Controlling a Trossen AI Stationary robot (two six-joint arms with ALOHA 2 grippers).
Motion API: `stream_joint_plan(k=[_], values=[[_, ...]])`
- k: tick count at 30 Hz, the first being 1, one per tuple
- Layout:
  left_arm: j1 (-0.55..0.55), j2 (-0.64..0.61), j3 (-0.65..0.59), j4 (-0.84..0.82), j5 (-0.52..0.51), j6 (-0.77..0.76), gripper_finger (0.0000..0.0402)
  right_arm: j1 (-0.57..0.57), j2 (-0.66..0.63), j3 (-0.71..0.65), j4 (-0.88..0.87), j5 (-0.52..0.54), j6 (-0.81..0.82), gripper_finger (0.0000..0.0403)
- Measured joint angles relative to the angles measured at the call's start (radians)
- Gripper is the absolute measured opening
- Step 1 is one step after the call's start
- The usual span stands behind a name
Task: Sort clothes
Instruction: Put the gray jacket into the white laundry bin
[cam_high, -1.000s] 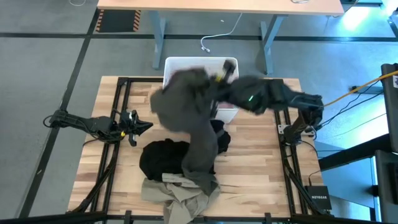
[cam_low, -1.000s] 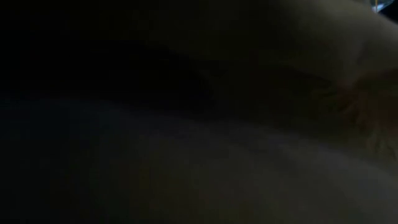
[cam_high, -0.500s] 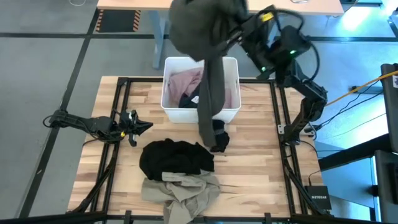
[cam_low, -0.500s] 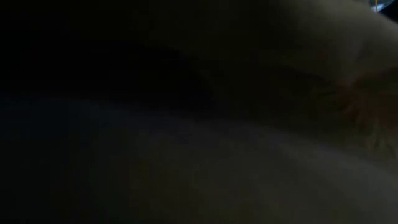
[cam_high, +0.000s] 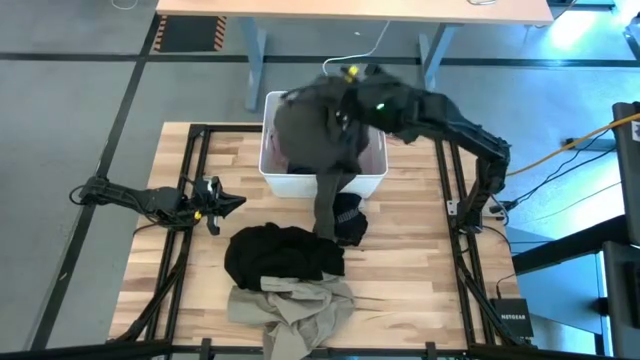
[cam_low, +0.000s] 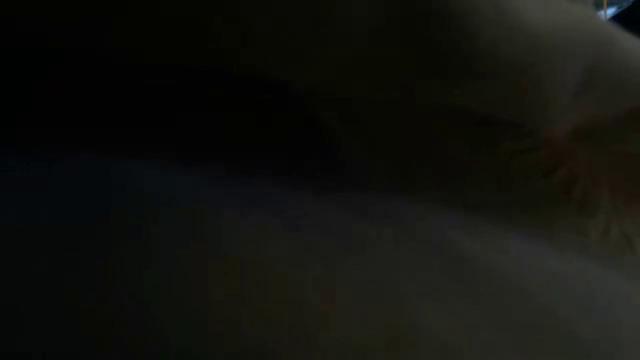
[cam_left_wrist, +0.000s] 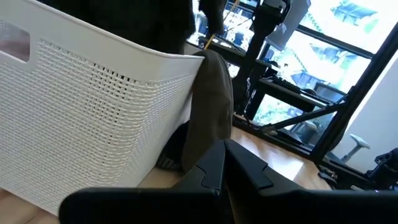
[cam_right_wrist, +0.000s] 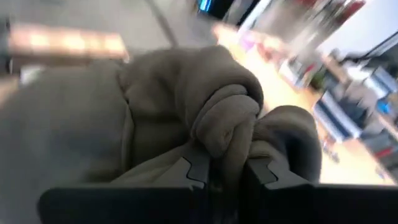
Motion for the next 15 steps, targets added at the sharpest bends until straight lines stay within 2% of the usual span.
stream_joint_plan(k=[7, 15], values=[[0.0, 0.0, 0.0, 0.0, 0.0, -0.005, 0.0004, -0.013, 0.004, -0.193, 0.001, -0.002, 0.106, 0.0047], [0.0, 0.0, 0.0, -0.001, 0.005, -0.005, 0.0004, -0.035, 0.004, -0.354, 0.119, -0.061, 0.2, 0.0151]])
